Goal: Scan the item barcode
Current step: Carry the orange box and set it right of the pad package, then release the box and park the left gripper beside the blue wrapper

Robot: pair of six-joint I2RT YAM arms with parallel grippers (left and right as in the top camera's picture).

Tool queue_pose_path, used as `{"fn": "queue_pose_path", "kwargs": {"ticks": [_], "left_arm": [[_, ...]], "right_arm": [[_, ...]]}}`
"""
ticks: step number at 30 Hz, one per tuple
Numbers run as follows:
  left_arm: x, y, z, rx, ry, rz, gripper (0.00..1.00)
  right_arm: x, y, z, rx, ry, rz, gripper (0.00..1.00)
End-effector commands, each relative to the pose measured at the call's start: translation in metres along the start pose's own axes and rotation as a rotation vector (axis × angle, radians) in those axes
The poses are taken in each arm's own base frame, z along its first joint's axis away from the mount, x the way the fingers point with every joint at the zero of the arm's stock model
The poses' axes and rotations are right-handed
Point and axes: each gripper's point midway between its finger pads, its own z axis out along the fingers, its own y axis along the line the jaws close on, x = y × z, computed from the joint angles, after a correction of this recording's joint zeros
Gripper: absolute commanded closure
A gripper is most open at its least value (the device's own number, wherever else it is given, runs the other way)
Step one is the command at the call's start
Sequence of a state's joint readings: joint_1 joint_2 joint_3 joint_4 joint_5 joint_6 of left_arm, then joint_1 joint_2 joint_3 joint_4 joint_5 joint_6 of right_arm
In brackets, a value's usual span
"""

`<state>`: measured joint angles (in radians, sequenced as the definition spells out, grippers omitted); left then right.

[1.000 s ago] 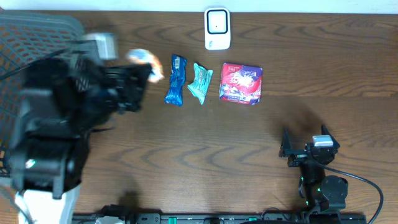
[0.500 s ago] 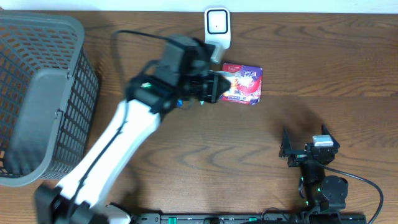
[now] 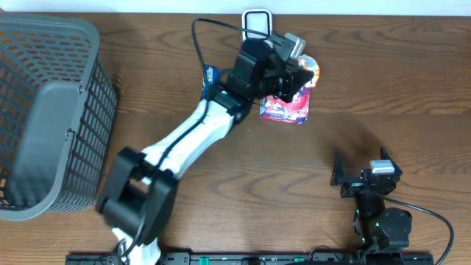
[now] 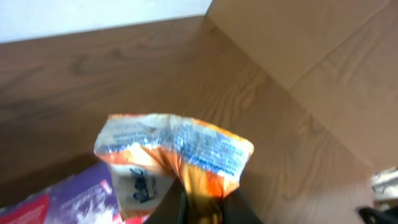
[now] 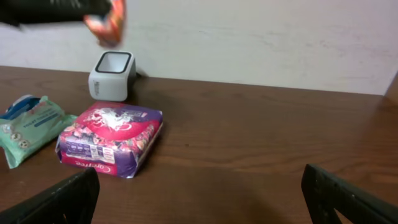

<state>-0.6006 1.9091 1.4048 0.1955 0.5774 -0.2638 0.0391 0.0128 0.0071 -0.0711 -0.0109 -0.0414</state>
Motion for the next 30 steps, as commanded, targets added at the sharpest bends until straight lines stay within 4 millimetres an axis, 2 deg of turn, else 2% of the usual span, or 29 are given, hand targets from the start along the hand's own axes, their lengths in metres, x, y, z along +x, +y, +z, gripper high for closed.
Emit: {"fn": "queue_pose_path", "kwargs": {"ticks": [1,4,7,8,9,10,11,15,16,19,23,26,28,30], "left_arm": [[0.024,0.013,0.026,0.011,0.028,0.001,0.93],[0.035,0.015,0.041,0.029,0.021,0.014,0.92],[0.041,0.007,0.054,0.057,0.008,0.027,0.92],[0.043,0.003,0.057,0.066,0.006,0.034,0.89],[0.044,0.000,0.058,0.068,0.006,0.037,0.83],[0.045,-0.001,0.060,0.058,0.006,0.039,0.59],[0.046,-0.002,0.061,0.054,0.005,0.040,0.45],[0.046,-0.001,0.061,0.050,0.004,0.039,0.45],[0.045,0.001,0.060,0.047,0.004,0.033,0.41],[0.039,0.004,0.056,0.041,-0.007,-0.023,0.40],[0.018,0.003,0.039,0.080,-0.031,-0.077,0.39],[-0.005,0.004,0.014,0.115,-0.048,-0.118,0.39],[-0.020,0.013,-0.017,0.095,-0.033,-0.165,0.39],[-0.025,0.026,-0.042,0.040,-0.012,-0.198,0.43]], "right_arm": [[0.002,-0.002,0.000,0.008,0.005,-0.012,0.01],[0.002,-0.002,0.000,0.008,0.005,-0.012,0.01],[0.002,-0.002,0.000,0.008,0.005,-0.012,0.01],[0.001,-0.002,0.000,0.008,0.004,-0.012,0.01],[0.002,-0.002,0.000,0.008,0.005,-0.012,0.01],[0.002,-0.002,0.000,0.008,0.005,-0.012,0.01],[0.002,-0.002,0.000,0.008,0.005,-0.012,0.01],[0.002,-0.002,0.000,0.008,0.005,-0.012,0.01],[0.002,-0.002,0.000,0.008,0.005,-0.012,0.01],[0.002,-0.002,0.000,0.008,0.005,-0.012,0.01],[0.001,-0.002,0.000,0.008,0.004,-0.012,0.01],[0.001,-0.002,0.000,0.008,0.004,-0.012,0.01],[0.002,-0.002,0.000,0.008,0.005,-0.012,0.01],[0.002,-0.002,0.000,0.008,0.005,-0.012,0.01]]}}
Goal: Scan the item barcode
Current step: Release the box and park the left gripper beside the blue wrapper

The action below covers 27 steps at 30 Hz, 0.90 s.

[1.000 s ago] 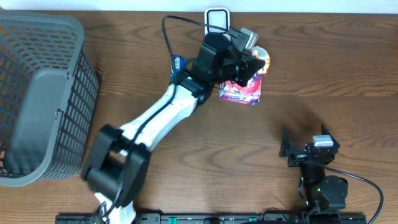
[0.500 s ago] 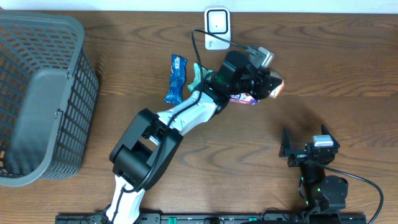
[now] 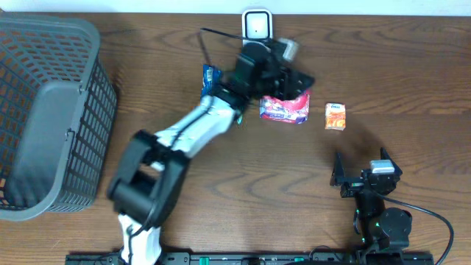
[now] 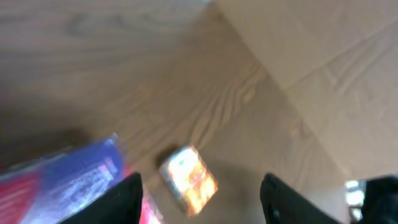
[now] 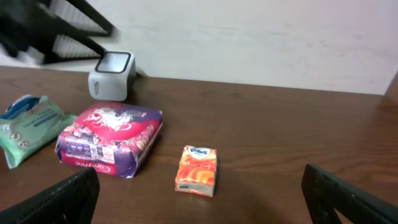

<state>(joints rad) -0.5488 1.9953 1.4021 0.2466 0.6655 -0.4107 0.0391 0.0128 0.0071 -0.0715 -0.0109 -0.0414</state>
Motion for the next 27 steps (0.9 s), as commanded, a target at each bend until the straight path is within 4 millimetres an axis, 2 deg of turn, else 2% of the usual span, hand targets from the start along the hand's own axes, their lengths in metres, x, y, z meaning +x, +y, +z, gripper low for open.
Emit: {"fn": "queue_pose_path", "kwargs": {"ticks": [1,5,9,12,13,15,17,20,23,27], "left_arm": [[-0.041,-0.012,-0.064,-0.010,-0.037,-0.004,0.44],[-0.036,0.008,-0.114,-0.197,0.017,0.029,0.44],[-0.023,0.035,-0.175,-0.500,0.057,-0.024,0.43],[-0.008,0.047,-0.224,-0.699,0.091,-0.075,0.32],[-0.001,0.050,-0.244,-0.768,0.105,-0.095,0.23],[0.008,0.051,-0.266,-0.830,0.127,-0.120,0.18],[0.016,0.049,-0.278,-0.855,0.149,-0.141,0.16],[0.027,0.048,-0.287,-0.871,0.186,-0.170,0.05],[0.037,0.048,-0.289,-0.878,0.225,-0.189,0.02],[0.045,0.047,-0.291,-0.884,0.255,-0.205,0.02]], "right_arm": [[0.001,-0.002,0.000,0.008,0.004,-0.012,0.01],[0.001,-0.002,0.000,0.008,0.004,-0.012,0.01],[0.001,-0.002,0.000,0.008,0.004,-0.012,0.01],[0.001,-0.002,0.000,0.008,0.004,-0.012,0.01],[0.001,-0.002,0.000,0.008,0.004,-0.012,0.01],[0.001,-0.002,0.000,0.008,0.004,-0.012,0.01],[0.001,-0.002,0.000,0.008,0.001,-0.012,0.01],[-0.009,0.001,0.000,-0.012,-0.038,0.012,0.01],[-0.025,0.031,-0.004,-0.194,-0.088,0.189,0.01],[-0.024,0.080,-0.021,-0.505,0.000,0.418,0.01]]}}
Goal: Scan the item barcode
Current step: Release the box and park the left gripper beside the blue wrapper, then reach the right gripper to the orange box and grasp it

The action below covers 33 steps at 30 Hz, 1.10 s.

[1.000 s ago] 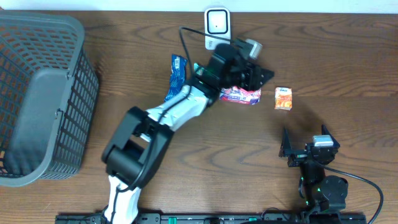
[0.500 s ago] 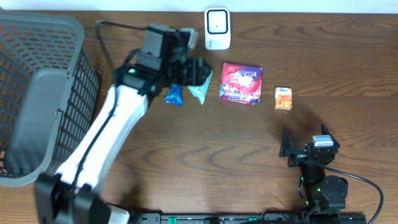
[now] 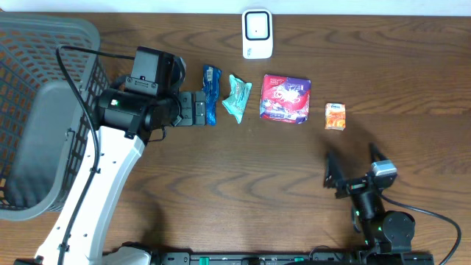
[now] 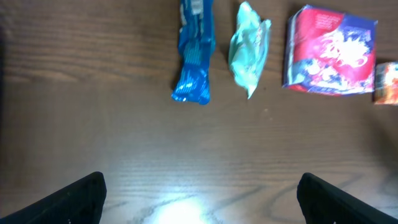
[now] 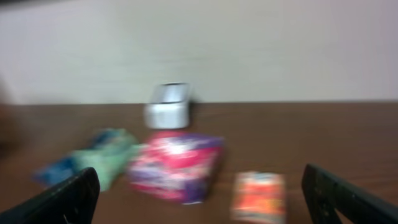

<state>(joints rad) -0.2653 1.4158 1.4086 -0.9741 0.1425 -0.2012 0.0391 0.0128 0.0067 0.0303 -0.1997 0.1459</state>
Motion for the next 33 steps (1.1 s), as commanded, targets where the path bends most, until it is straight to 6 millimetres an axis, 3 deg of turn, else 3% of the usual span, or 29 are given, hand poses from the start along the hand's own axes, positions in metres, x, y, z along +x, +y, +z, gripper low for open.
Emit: {"fn": "queue_pose_path", "kwargs": {"ticks": [1,5,9,13,17,22,26,33], "left_arm": [[0.003,0.007,0.000,-0.032,0.014,0.009,0.02],[0.006,0.007,0.000,-0.035,0.027,0.008,0.02],[0.010,0.008,0.000,-0.038,0.041,0.007,0.02],[0.011,0.009,0.000,-0.039,0.046,0.007,0.02],[0.011,0.008,0.000,-0.039,0.045,0.007,0.02],[0.011,0.008,0.000,-0.039,0.045,0.007,0.02],[0.011,0.008,0.000,-0.039,0.045,0.007,0.02],[0.011,0.009,0.000,-0.039,0.046,0.007,0.02]], "right_arm": [[0.008,0.055,-0.010,-0.321,0.097,0.291,0.01],[-0.007,0.066,-0.013,-0.386,0.062,0.366,0.01],[-0.058,0.086,-0.029,-0.527,-0.136,0.259,0.01],[-0.098,0.084,-0.035,-0.480,-0.213,0.209,0.01],[-0.115,0.070,-0.024,-0.324,-0.070,0.091,0.01],[-0.115,0.030,0.001,-0.071,0.264,0.019,0.01],[-0.098,-0.007,0.023,0.108,0.609,0.041,0.01],[-0.051,-0.019,0.062,0.093,1.080,0.162,0.01]]}}
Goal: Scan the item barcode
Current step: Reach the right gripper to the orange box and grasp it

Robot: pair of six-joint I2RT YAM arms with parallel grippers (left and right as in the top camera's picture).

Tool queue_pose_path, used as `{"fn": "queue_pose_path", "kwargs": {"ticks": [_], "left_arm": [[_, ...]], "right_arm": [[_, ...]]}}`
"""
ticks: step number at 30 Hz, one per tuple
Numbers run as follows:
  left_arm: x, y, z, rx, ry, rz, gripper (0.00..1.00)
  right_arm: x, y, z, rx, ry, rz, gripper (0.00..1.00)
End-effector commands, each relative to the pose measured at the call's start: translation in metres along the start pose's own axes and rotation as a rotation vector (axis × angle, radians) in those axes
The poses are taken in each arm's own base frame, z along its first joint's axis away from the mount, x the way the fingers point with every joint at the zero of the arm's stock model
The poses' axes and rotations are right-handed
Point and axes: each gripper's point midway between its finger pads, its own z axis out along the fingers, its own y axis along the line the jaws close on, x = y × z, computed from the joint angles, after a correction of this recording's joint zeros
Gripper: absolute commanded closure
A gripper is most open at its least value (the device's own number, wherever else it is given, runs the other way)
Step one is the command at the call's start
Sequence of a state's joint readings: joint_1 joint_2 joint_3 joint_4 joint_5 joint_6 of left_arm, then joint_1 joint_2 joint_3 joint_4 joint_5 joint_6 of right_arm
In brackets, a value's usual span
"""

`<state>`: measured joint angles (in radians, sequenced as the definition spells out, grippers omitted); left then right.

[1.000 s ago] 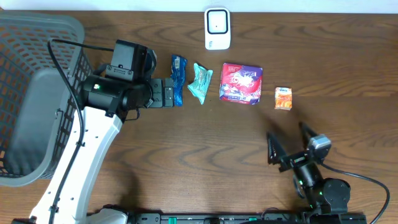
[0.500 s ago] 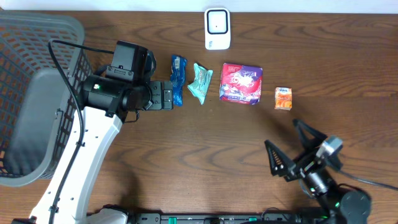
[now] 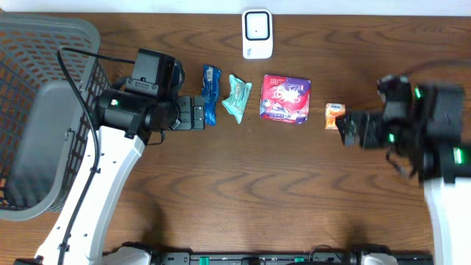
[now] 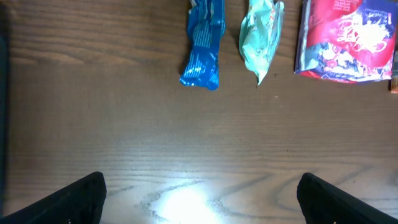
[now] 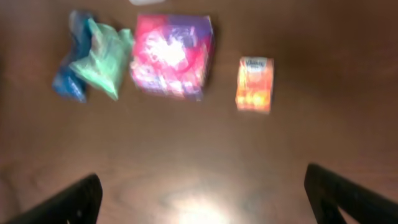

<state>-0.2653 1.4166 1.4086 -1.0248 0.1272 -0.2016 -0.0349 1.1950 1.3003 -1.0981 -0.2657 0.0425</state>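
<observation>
The white scanner (image 3: 257, 33) stands at the table's back edge. In front of it four items lie in a row: a blue packet (image 3: 211, 94), a green packet (image 3: 237, 97), a purple-red pack (image 3: 285, 99) and a small orange box (image 3: 335, 115). My left gripper (image 3: 199, 115) hangs open just left of the blue packet (image 4: 202, 43), holding nothing. My right gripper (image 3: 352, 129) is open too, just right of the orange box (image 5: 254, 84), which lies flat below its blurred camera view.
A large grey mesh basket (image 3: 44, 110) fills the table's left end. The left wrist view also shows the green packet (image 4: 261, 37) and the purple-red pack (image 4: 348, 43). Bare wood lies in front of the row.
My right arm was low at the table's front edge, facing the wall; now it is up over the right side, looking down beside the orange box. The left arm has barely shifted.
My left gripper first held the orange box up near the scanner. Then the box lay on the table right of the purple-red pack, with the gripper open above. Later the left arm was back beside the blue packet, and now my right arm hangs by the box.
</observation>
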Motion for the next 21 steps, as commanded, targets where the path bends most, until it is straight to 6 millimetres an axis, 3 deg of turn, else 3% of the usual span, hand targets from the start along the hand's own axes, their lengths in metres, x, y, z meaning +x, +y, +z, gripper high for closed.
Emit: {"fn": "queue_pose_path", "kwargs": {"ticks": [1,10,11,15,19,21], "left_arm": [[0.000,0.003,0.000,-0.011,0.000,0.011,0.02],[-0.001,0.003,0.000,-0.011,0.000,0.011,0.02],[-0.001,0.003,0.000,-0.011,0.000,0.011,0.02],[-0.001,0.003,0.000,-0.011,0.000,0.011,0.02],[0.000,0.003,0.000,-0.011,0.000,0.011,0.02],[-0.001,0.003,0.000,-0.011,0.000,0.011,0.02]], "right_arm": [[-0.002,-0.006,0.028,-0.008,0.165,0.002,0.01],[0.016,-0.013,0.108,-0.089,0.399,0.036,0.01],[0.018,-0.023,0.120,-0.040,0.418,0.024,0.01],[0.021,-0.055,0.140,0.147,0.443,0.056,0.01],[0.020,-0.075,0.152,0.248,0.439,0.086,0.16],[0.014,-0.082,0.158,0.254,0.411,0.096,0.17]]}}
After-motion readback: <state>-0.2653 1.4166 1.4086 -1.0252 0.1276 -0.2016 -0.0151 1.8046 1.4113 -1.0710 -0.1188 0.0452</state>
